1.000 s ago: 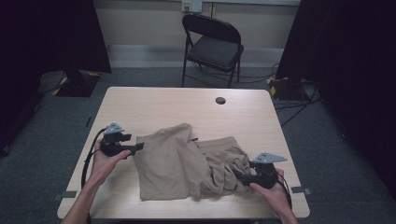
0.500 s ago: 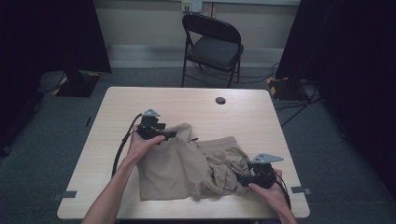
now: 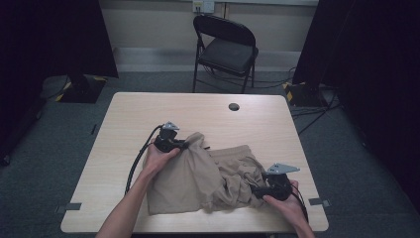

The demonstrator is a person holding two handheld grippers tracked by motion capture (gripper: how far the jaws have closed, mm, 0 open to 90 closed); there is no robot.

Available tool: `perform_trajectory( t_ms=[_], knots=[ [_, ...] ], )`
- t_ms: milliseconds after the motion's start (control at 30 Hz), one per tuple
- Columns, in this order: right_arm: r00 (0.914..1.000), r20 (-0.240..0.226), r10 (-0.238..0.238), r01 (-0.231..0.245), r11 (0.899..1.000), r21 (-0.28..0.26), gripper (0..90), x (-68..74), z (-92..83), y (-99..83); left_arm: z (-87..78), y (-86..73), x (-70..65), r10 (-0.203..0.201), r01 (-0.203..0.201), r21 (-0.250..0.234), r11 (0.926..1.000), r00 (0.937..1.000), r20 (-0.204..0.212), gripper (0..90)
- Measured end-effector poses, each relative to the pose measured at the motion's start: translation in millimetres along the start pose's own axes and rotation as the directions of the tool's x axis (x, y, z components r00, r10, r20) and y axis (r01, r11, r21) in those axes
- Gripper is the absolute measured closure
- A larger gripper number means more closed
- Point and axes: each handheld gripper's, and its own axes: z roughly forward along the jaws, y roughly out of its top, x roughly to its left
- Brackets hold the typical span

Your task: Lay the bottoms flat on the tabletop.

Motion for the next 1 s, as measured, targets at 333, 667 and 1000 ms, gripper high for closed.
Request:
perform_trajectory(
  t_ms=[333, 667, 1000],
  knots=[
    [1.0, 0.001, 0.007, -0.007, 1.0, 0.004, 31.4, -0.6, 0.3, -0.2, -71.9, 2.6, -14.5, 0.061, -0.051, -0.158, 0.9862, 0.9963, 0.061, 88.3],
    [0.9999, 0.008, 0.013, -0.013, 1.0, 0.009, 31.4, -0.1, 0.0, -0.1, -135.1, -54.5, -32.7, 0.101, -0.081, -0.196, 0.9772, 0.9904, 0.094, 88.4],
    [0.9999, 0.01, 0.013, -0.013, 1.0, 0.011, 31.3, -0.8, 1.4, -0.4, -132.3, -128.0, -19.8, 0.024, -0.023, -0.015, 0.9996, 0.9947, 0.1, 88.4]
  ],
)
